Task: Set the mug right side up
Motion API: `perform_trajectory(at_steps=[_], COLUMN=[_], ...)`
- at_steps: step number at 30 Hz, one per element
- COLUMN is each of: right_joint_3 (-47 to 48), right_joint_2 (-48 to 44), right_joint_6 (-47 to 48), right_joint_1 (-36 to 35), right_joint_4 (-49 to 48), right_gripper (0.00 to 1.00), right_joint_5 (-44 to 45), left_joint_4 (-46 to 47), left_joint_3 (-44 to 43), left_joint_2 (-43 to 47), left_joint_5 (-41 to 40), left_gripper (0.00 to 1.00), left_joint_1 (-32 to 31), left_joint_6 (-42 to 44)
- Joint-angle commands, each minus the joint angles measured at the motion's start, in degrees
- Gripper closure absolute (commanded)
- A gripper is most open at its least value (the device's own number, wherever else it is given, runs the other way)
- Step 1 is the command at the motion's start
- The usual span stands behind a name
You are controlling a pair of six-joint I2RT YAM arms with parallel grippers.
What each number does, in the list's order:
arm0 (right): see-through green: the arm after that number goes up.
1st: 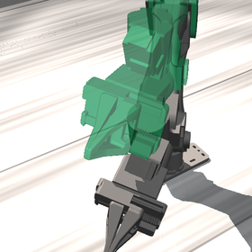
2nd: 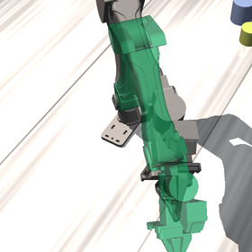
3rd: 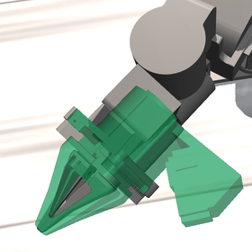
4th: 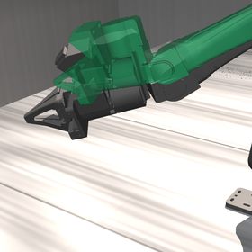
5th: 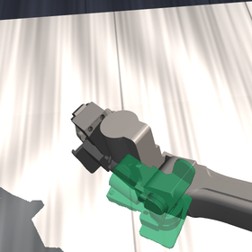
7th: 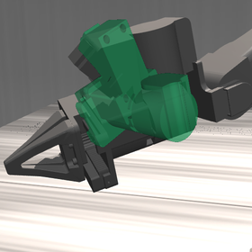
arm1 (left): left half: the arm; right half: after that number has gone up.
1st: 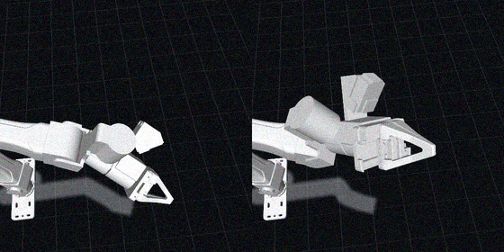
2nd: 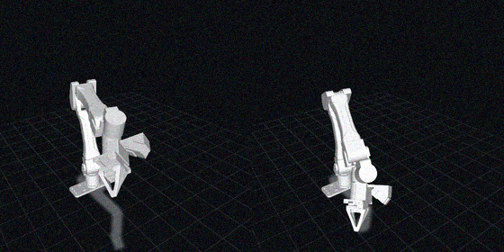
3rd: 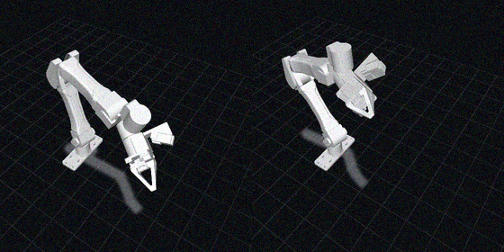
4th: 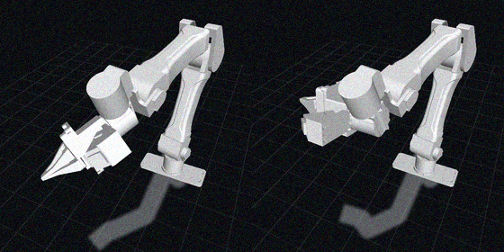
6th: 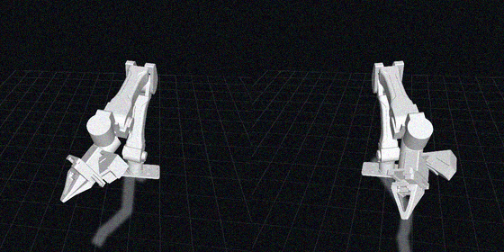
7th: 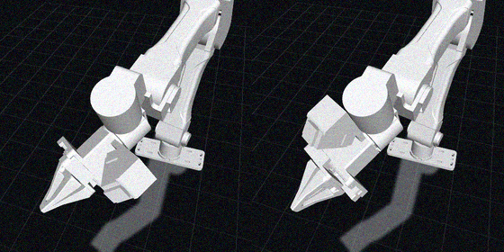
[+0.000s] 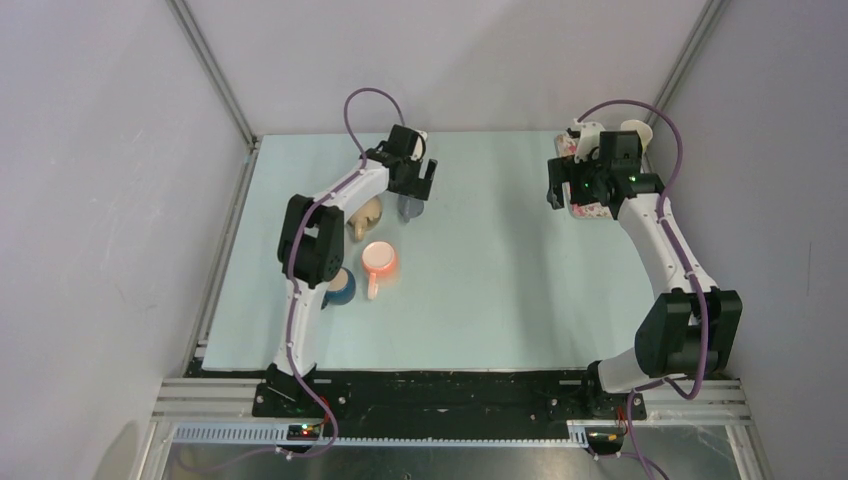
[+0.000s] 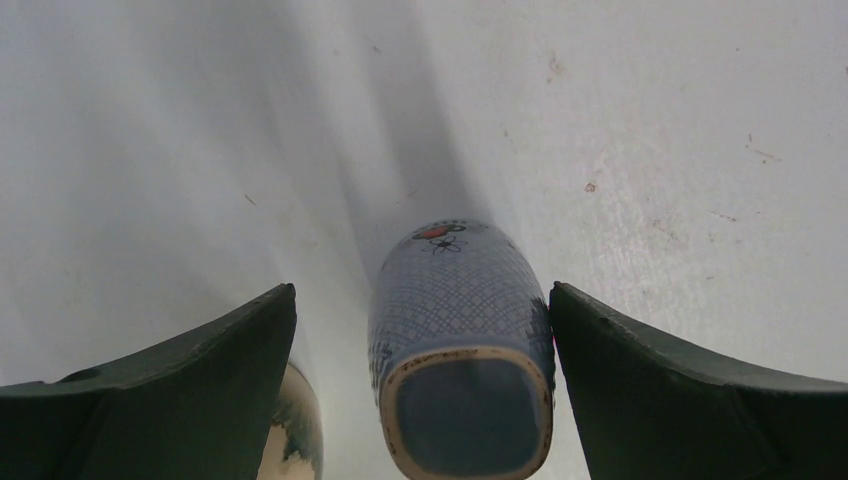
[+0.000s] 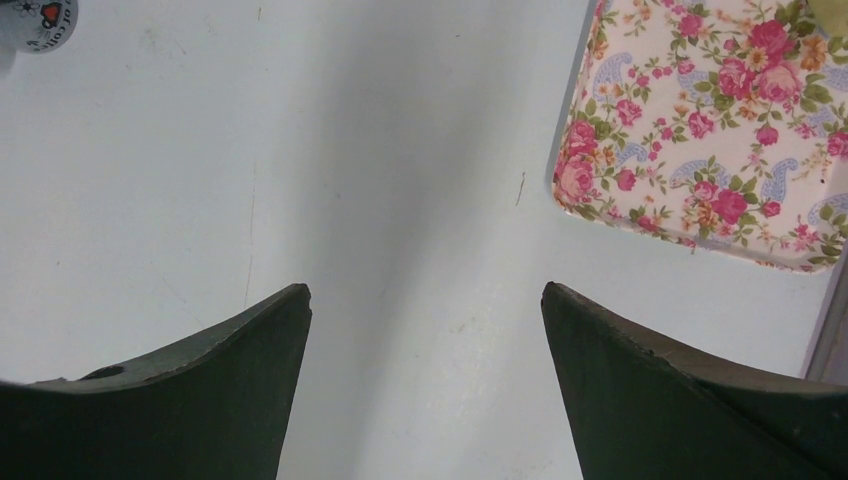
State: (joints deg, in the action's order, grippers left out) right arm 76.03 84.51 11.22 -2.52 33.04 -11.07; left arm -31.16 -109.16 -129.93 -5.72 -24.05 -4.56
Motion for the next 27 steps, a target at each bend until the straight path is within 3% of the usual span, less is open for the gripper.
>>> perform_trajectory(at_steps=[1,12,20,22,24,27], right_joint_3=[-0.61,-1.34,-1.57,-1.58,-1.6,-1.6], right_joint_2=[-2.2,-2.84,-3.35,-3.52,-3.58,-3.53], right_joint_6=[0.62,0.29,-0.07,-0.09,-0.18,-0.54], right_joint_1=[-0.24,-0.24,-0.22,-0.28,-0.3,-0.21], right_joint_4=[-2.22,-2.62,-2.63,-2.63,-2.7,-2.86], right_gripper=[0.09,0.09,0.09,0.09,0.1,0.1], right_joint_5=[-0.29,-0.77,-1.55,-1.63,-1.85,-2.73], left_joint_4=[-1.21,-3.28,-3.74,-3.83,-3.98,-4.28], left_joint_3=[-0.62,-0.82,-3.13,-3.84,-4.25,-4.72], left_joint_2=[0.0,-1.64,-2.9,-3.03,-3.06,-2.7], left_joint_5=[1.5,3.01,3.22,3.62,4.31,5.08], left_gripper=[0.0,0.01,0.22,0.29,0.44,0.82], left_joint_1=[-0.2,-0.27,-0.32,-0.3,-0.29,-0.3], left_joint_6=[-1.44,-2.34,-1.47,-1.38,-1.18,-0.87])
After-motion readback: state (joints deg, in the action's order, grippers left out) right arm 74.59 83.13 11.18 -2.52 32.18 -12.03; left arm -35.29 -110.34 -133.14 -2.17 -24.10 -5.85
